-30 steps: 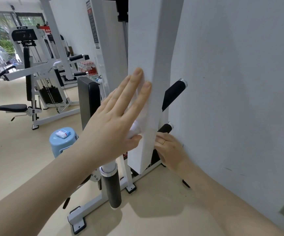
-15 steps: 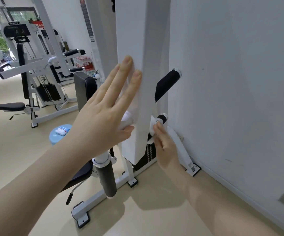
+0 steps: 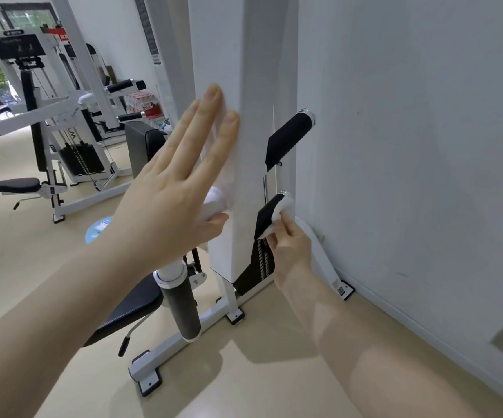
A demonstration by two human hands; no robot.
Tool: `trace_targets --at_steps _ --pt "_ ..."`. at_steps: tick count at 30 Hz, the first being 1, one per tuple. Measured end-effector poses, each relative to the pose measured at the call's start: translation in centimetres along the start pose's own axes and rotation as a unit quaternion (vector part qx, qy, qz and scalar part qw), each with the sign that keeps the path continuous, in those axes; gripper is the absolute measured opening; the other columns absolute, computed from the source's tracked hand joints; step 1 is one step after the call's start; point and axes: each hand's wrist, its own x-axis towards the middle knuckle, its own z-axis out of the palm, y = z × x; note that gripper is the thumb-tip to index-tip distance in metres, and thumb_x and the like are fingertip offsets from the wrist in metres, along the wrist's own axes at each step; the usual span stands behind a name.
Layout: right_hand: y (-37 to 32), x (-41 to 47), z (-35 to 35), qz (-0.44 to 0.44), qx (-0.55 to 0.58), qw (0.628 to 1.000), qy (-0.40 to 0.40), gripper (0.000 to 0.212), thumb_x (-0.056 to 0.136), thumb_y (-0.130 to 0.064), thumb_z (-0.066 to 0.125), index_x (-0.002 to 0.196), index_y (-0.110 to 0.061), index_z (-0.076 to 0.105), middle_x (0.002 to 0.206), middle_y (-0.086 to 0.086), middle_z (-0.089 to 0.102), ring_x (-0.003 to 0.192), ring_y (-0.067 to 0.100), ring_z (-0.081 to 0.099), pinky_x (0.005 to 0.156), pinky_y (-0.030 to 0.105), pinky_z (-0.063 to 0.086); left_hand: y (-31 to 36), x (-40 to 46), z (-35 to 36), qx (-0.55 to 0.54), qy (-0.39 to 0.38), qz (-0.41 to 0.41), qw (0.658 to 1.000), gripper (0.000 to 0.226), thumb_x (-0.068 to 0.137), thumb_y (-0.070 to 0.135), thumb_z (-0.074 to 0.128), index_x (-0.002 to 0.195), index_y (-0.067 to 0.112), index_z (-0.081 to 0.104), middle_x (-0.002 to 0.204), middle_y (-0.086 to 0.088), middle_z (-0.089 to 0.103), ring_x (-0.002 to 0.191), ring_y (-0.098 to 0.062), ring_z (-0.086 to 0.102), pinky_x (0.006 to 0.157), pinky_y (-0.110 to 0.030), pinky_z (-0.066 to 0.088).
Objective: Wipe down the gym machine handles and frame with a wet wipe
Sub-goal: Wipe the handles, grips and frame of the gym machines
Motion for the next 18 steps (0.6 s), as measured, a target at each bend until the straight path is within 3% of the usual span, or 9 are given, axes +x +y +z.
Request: trace_targets --at_steps 2,4,6,7,9,11,13,15,18 --pt "0.5 -0.5 0.3 -0.070 -0.103 0.992 -0.008 0.031 0.094 -0.026 0.053 0.124 -0.022 0.059 0.130 -0.003 0.056 0.114 0.007 0.053 0.099 0.025 0.043 0.0 0.0 0.0 -0.003 0.004 -0.001 1.000 0.093 0.070 0.025 0.060 0.143 0.012 0.003 0.149 -0.024 0.006 0.142 -0.027 0.001 0.117 -0.030 0.005" --pt "0.7 -1.4 0.0 -0.210 -0.248 0.944 -0.052 0.034 0.096 -0.025 0.048 0.129 -0.017 0.056 0.138 -0.006 0.048 0.118 -0.004 0.044 0.099 0.013 0.037 0.0 0.0 -0.1 -0.005 0.001 -0.001 1.000 0.094 0.070 0.025 0.060 0.143 0.014 0.002 0.149 -0.022 0.004 0.142 -0.026 0.000 0.117 -0.029 0.004" --pt "1.1 -1.1 -0.8 -0.342 -0.364 0.854 -0.146 0.038 0.098 -0.026 0.038 0.130 -0.012 0.053 0.140 -0.003 0.047 0.132 0.011 0.038 0.107 0.032 0.038 0.1 -0.1 0.0 -0.003 -0.001 -0.001 1.000 0.094 0.070 0.026 0.060 0.143 0.015 0.002 0.149 -0.021 0.004 0.142 -0.026 0.001 0.117 -0.030 0.004" --pt "0.8 -0.4 -1.6 -0.367 -0.402 0.816 -0.192 0.038 0.097 -0.023 0.035 0.129 -0.012 0.052 0.140 -0.001 0.047 0.135 0.019 0.036 0.107 0.042 0.038 0.1 -0.1 -0.1 -0.004 -0.001 -0.004 1.000 0.094 0.071 0.026 0.060 0.143 0.015 0.002 0.149 -0.021 0.004 0.142 -0.027 0.002 0.117 -0.032 0.006" --pt "-0.9 1.8 -3.0 -0.356 -0.465 0.777 -0.232 0.041 0.089 -0.014 0.031 0.124 -0.016 0.052 0.141 0.000 0.044 0.134 0.024 0.037 0.106 0.043 0.038 0.5 -0.2 -0.1 -0.009 -0.007 -0.014 1.000 0.092 0.072 0.029 0.057 0.144 0.018 0.000 0.150 -0.018 0.002 0.143 -0.027 0.002 0.117 -0.034 0.007" --pt "-2.8 3.6 -4.1 -0.327 -0.527 0.756 -0.211 0.038 0.089 -0.010 0.032 0.120 -0.017 0.053 0.137 0.002 0.047 0.126 0.023 0.045 0.104 0.040 0.041 0.7 -0.2 -0.1 -0.015 -0.009 -0.018 1.000 0.090 0.072 0.033 0.051 0.144 0.021 -0.001 0.151 -0.015 0.000 0.143 -0.022 -0.001 0.118 -0.034 0.006" --pt "-4.5 4.0 -4.1 -0.299 -0.545 0.756 -0.205 0.031 0.091 -0.008 0.035 0.111 -0.016 0.057 0.117 -0.005 0.057 0.111 0.008 0.052 0.098 0.030 0.043 1.0 -0.3 -0.1 -0.018 -0.010 -0.022 1.000 0.090 0.071 0.033 0.051 0.144 0.022 -0.002 0.151 -0.013 -0.002 0.143 -0.018 -0.004 0.118 -0.035 0.008" --pt "-5.4 2.8 -3.0 -0.282 -0.526 0.756 -0.268 0.027 0.087 0.000 0.037 0.090 -0.012 0.060 0.083 -0.021 0.049 0.084 -0.011 0.048 0.079 0.012 0.037 1.2 -0.4 0.0 -0.023 -0.014 -0.027 0.999 0.093 0.070 0.031 0.053 0.144 0.022 -0.002 0.152 -0.012 -0.004 0.143 -0.017 -0.006 0.117 -0.037 0.010" --pt "-6.1 2.0 -2.5 -0.270 -0.537 0.725 -0.336 0.038 0.086 0.010 0.037 0.075 -0.016 0.062 0.068 -0.020 0.041 0.072 -0.011 0.046 0.065 0.007 0.033 1.5 -0.3 -0.1 -0.023 -0.014 -0.030 0.999 0.101 0.067 0.027 0.062 0.144 0.023 -0.002 0.152 -0.012 -0.004 0.143 -0.019 -0.004 0.117 -0.040 0.012"
